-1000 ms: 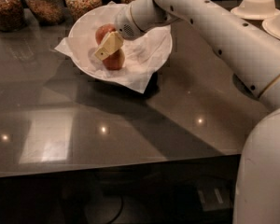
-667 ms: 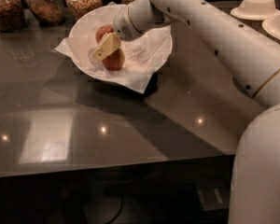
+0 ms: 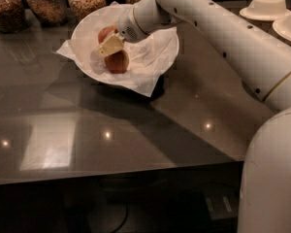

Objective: Pick apple from white bowl

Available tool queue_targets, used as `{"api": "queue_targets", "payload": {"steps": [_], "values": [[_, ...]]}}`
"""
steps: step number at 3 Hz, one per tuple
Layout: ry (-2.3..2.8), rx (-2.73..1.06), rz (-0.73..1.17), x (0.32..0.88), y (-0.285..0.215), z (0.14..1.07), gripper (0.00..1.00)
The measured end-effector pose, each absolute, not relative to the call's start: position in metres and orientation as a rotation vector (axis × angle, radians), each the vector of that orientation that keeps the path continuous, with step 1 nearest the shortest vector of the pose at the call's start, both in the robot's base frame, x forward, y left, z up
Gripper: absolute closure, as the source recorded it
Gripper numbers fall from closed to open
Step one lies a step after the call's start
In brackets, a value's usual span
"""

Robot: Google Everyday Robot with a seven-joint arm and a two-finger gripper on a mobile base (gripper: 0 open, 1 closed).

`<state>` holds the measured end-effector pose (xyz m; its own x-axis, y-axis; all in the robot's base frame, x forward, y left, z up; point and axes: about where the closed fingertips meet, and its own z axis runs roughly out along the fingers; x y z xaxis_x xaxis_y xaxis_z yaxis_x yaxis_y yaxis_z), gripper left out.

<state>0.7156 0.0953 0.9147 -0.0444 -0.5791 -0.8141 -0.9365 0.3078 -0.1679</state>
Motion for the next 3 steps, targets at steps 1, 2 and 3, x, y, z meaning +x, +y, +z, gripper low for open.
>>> {"api": "queue_targets", "payload": {"steps": [1,2,3], "values": [[1.731,-1.376,0.531,0.715,0.095,0.915,0.66],[1.728,-1.383,0.512,0.714,0.091,0.92,0.91],[1.699,-1.383,0.462,0.712,0.079,0.943,1.0]]}}
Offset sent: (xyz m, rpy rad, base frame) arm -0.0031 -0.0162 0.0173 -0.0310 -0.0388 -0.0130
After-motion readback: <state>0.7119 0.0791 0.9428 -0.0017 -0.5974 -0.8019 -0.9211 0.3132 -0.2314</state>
